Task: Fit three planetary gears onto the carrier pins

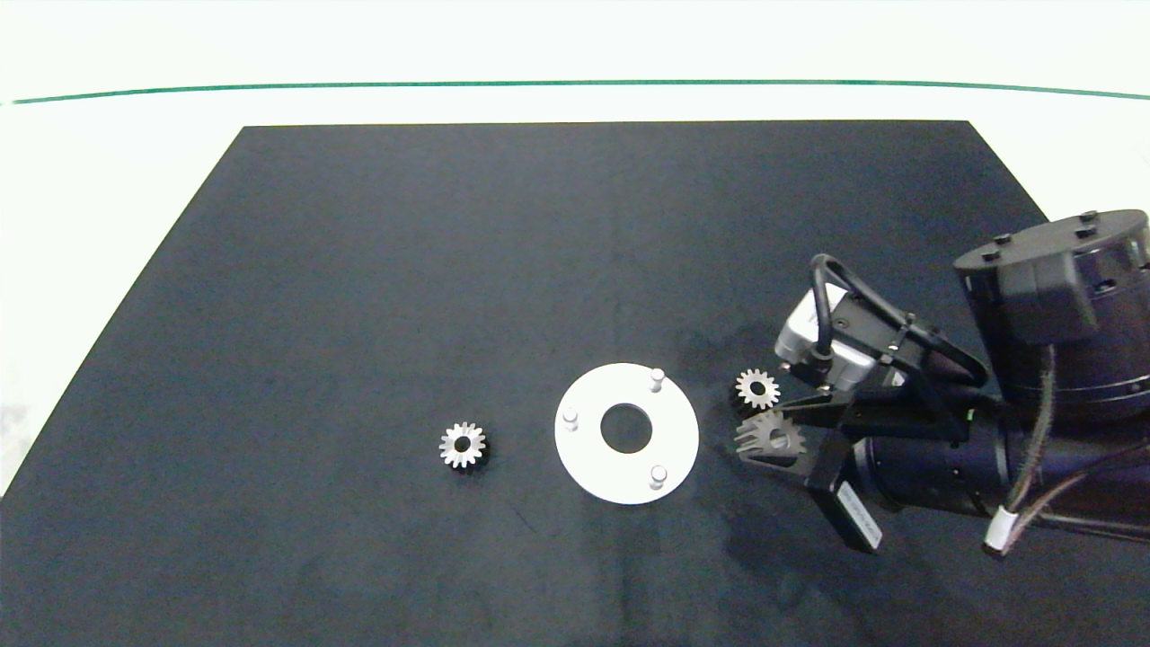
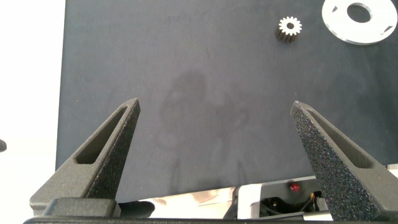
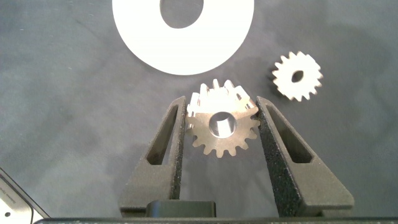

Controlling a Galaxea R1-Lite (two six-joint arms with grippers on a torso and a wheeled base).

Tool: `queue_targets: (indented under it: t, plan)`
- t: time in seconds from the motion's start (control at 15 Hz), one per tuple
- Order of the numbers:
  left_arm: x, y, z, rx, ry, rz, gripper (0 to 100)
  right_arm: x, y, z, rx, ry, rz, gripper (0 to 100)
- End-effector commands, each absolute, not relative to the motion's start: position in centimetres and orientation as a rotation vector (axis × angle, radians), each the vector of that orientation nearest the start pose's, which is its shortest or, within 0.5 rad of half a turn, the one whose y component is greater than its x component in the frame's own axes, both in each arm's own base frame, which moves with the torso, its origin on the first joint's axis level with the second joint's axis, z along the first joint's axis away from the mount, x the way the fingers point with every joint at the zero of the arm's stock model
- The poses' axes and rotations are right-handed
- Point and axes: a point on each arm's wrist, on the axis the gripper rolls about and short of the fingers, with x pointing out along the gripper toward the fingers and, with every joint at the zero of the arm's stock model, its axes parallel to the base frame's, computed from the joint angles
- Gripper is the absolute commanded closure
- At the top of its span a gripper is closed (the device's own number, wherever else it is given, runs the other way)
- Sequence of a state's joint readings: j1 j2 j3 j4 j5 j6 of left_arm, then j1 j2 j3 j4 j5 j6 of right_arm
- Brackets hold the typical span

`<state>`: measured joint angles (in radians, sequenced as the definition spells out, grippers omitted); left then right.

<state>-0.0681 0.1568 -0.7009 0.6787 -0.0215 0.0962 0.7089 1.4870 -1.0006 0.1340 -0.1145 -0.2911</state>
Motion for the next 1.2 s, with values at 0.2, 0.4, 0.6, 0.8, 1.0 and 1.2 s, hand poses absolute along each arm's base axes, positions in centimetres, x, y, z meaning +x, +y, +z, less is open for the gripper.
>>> queue_targets:
  t: [0.2, 0.4, 0.6, 0.8, 1.0, 1.2]
  plan:
    - [-8.5, 0.5, 18.8, 0.099, 0.132, -0.094, 0, 19.3, 20.5, 20.2, -0.62, 0.537, 0.718, 100]
    - [-8.4, 0.5, 18.8, 0.1, 0.137, -0.096, 0, 19.7, 21.9, 19.8, -0.633, 0.539, 0.734, 100]
    - [-8.4, 0.5, 18.8, 0.1, 0.137, -0.097, 0, 20.5, 22.7, 19.6, -0.636, 0.545, 0.733, 100]
    - [-8.4, 0.5, 18.8, 0.098, 0.137, -0.099, 0, 21.0, 23.3, 19.2, -0.639, 0.552, 0.733, 100]
    - [-8.3, 0.5, 18.8, 0.098, 0.14, -0.099, 0, 21.3, 23.6, 19.0, -0.64, 0.555, 0.732, 100]
    - [-8.2, 0.5, 18.9, 0.098, 0.143, -0.099, 0, 21.3, 23.6, 19.0, -0.642, 0.556, 0.731, 100]
